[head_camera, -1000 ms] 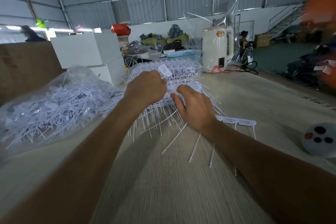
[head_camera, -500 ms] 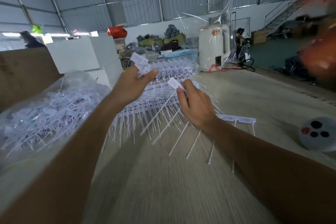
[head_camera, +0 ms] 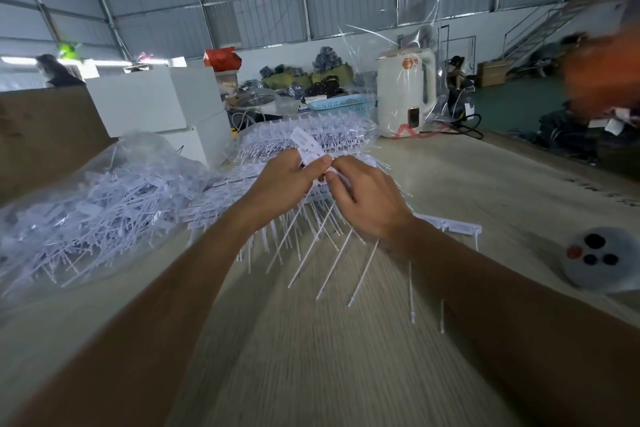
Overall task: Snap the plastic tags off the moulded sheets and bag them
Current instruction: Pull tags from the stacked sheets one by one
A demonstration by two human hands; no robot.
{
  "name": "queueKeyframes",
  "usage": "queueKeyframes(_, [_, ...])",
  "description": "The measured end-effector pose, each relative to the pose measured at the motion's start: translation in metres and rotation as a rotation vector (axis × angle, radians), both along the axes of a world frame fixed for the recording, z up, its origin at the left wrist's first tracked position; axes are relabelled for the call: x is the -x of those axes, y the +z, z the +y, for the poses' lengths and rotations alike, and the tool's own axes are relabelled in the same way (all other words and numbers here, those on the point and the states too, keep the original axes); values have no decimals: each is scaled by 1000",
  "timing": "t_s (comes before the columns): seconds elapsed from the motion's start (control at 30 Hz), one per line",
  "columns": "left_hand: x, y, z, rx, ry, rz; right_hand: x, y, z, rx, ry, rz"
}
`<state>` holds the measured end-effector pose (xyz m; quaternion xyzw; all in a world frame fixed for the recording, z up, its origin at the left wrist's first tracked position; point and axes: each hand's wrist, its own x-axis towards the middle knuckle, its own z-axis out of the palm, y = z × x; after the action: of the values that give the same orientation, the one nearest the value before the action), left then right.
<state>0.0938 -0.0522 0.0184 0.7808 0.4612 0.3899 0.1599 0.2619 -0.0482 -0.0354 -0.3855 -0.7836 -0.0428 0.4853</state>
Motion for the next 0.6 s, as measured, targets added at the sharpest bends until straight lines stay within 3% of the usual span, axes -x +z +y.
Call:
queueKeyframes(0.13, [6,1,4,-6,89,-80,-2,15,4,115,32,-84])
queueKeyframes(0.2, [10,2,6,26,114,-142,-1,21,8,269,82,-125])
queueKeyframes(0.3, [14,-2,6,44,72,-114,2,23,15,527,253,-4])
queueKeyframes(0.47, [13,-7,3,175,67,-139,0,10,19,495,369,140])
queueKeyframes(0.6, [2,-4,7,150,234,-197,-1,7,19,377,246,133])
